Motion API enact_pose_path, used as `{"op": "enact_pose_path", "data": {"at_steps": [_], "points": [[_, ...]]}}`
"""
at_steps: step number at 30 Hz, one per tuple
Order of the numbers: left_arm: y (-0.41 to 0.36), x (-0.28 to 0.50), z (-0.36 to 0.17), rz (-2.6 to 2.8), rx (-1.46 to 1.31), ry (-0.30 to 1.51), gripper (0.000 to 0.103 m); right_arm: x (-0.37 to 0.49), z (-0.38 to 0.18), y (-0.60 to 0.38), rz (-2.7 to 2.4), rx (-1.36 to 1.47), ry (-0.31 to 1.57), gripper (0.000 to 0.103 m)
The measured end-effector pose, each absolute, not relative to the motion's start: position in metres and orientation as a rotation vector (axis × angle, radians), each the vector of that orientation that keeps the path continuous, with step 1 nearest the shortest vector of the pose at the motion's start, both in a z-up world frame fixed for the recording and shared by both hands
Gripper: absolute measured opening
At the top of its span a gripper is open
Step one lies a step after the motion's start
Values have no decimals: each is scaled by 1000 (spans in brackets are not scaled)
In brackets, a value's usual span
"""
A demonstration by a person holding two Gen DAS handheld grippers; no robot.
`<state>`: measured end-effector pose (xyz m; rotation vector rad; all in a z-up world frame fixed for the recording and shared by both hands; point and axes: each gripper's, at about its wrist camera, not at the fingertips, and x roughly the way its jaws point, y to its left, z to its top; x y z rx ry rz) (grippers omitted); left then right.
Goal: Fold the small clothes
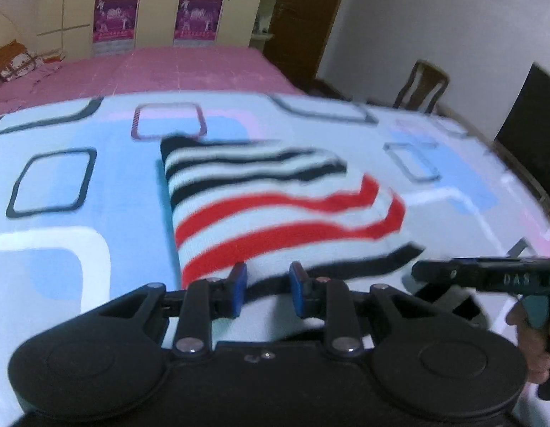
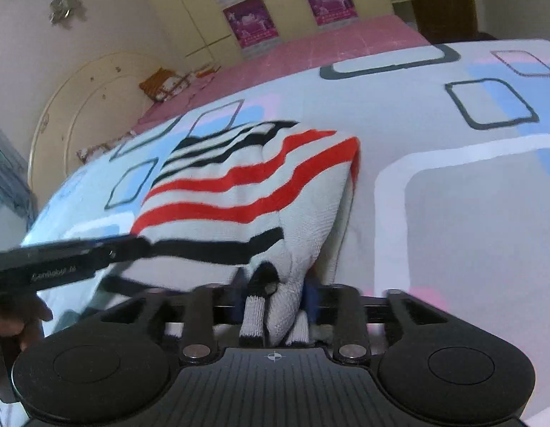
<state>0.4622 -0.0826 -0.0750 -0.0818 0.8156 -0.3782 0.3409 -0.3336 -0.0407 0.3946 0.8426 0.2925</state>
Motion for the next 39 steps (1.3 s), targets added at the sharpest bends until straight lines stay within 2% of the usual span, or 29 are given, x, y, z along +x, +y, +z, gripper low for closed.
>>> {"op": "enact_pose_path", "data": {"at_steps": [6,7,9,11,16,21,26,29,30,34,39], "points": [[-94,485,-72,-428,-33,752,28,390,-43,-358,222,564,832,52],[-99,488,-74,-430,-15,754,28,399,-46,-361,214,593,842,47],[-106,489,-81,-427,53,779,30,410,-48,-361,237,636,868,17],[-113,483,-93,-396,197,831,30,407,-39,-345,292,506,852,14],[-111,481,-85,-396,179,840,30,404,-42,-340,303,384,860,14],[-102,490,-73,-406,106,745,27,407,-5,-338,247,303,690,16],[-114,526,-83,-370,99,737,30,448,-16,-285,338,120,766,16],[-117,545,-113,-426,2,843,31,463,-39,-272,241,-9,860,16],[-117,543,-114,-434,2,822,31,464,-39,-273,194,-34,880,16],[-103,530,-103,-444,-35,788,30,449,-44,-284,221,-42,863,16],[-79,480,-74,-461,-48,719,31,416,-10,-306,279,76,784,16]]}}
